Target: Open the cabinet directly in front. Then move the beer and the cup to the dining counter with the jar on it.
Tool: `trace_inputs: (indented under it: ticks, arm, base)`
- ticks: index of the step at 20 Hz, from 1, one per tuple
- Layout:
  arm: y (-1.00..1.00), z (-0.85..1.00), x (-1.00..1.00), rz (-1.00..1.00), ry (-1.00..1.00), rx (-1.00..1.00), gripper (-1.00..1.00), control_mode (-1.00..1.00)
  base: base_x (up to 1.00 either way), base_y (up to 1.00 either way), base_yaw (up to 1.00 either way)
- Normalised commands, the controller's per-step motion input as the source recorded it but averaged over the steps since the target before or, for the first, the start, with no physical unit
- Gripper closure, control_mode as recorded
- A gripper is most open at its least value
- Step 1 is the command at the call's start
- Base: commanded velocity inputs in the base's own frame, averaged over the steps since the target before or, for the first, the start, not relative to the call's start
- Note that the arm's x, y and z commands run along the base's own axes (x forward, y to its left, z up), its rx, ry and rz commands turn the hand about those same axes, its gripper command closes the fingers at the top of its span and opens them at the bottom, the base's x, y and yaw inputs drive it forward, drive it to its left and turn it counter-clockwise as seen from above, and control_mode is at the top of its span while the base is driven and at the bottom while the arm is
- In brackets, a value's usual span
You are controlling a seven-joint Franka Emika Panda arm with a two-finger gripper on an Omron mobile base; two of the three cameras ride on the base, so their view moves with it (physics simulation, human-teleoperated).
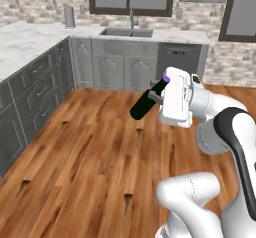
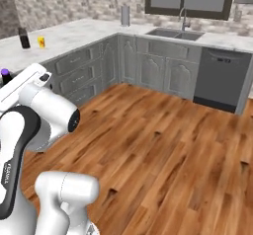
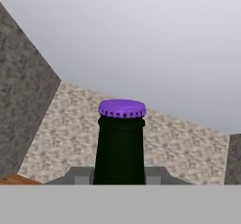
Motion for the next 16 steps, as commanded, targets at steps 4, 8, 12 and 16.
trace_inputs:
  ticks: [4,8,12,16]
  arm:
    - [0.00,0.00,0.00,0.00,0.00,0.00,1.00,1.00]
    - [0.00,0.00,0.00,0.00,0.00,0.00,1.00,1.00]
    - [0.00,0.00,0.00,0.00,0.00,0.00,1.00,1.00]
    - [0.00,0.00,0.00,0.00,0.00,0.00,1.00,1.00]
  base:
    - [1.00,0.01,0.00]
    - [1.00,0.11,0.07]
    - [1.00,0.18,0.19]
    - [1.00,0.03,0.32]
